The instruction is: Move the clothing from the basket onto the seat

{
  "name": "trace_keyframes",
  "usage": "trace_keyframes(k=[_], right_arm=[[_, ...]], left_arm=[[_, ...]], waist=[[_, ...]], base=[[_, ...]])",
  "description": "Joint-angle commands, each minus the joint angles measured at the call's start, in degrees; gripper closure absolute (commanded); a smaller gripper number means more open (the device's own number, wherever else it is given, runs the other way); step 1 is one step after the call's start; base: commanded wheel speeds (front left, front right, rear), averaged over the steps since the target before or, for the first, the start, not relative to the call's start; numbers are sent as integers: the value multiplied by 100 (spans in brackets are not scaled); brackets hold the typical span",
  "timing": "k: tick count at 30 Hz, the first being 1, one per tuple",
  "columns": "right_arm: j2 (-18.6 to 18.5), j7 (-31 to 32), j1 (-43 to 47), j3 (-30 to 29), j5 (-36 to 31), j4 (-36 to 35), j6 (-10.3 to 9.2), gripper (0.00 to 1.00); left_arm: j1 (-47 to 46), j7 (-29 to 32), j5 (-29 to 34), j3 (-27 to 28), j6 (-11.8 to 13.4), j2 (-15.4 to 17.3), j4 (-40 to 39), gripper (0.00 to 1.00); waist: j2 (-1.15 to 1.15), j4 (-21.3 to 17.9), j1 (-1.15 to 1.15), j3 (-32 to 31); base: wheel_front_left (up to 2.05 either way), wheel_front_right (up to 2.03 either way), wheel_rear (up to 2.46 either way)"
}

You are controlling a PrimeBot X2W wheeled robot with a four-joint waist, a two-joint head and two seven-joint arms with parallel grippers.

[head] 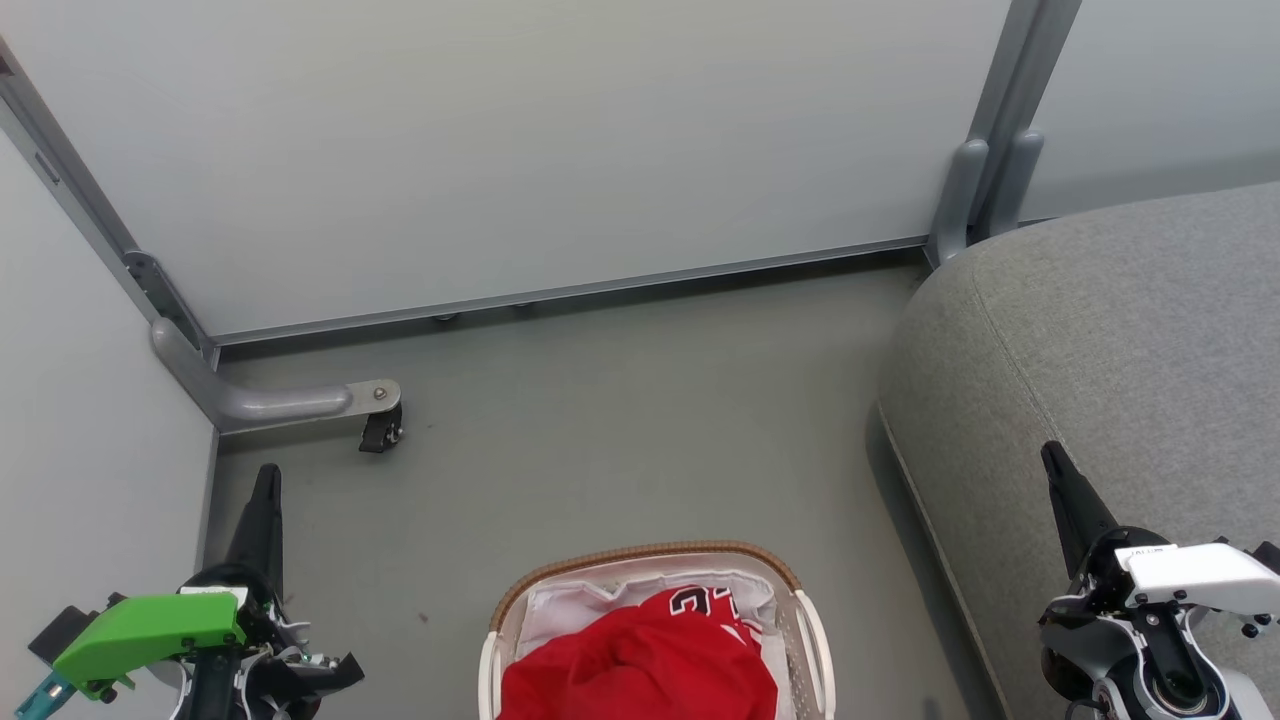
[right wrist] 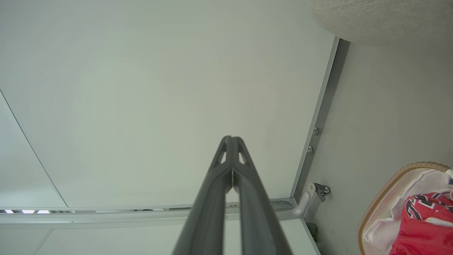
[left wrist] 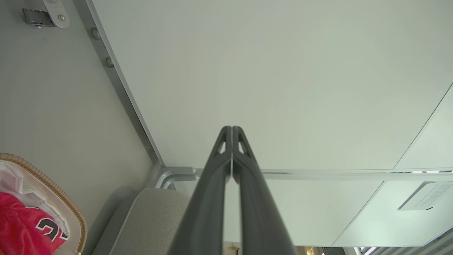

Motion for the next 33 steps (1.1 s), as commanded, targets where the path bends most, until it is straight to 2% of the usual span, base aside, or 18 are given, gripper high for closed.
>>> trace_keyframes(k=[1, 33], right_arm=[[-14, 19, 64, -12, -26, -9, 4, 100], [-14, 20, 64, -13, -23, -9, 4, 100]], left_arm=[[-57, 8, 47, 16, -21, 2, 2, 100], [-58, 9, 49, 17, -21, 1, 2, 100]], waist=[[0, 0, 0, 0], [0, 0, 0, 0]], base=[[0, 0, 0], [0, 0, 0]])
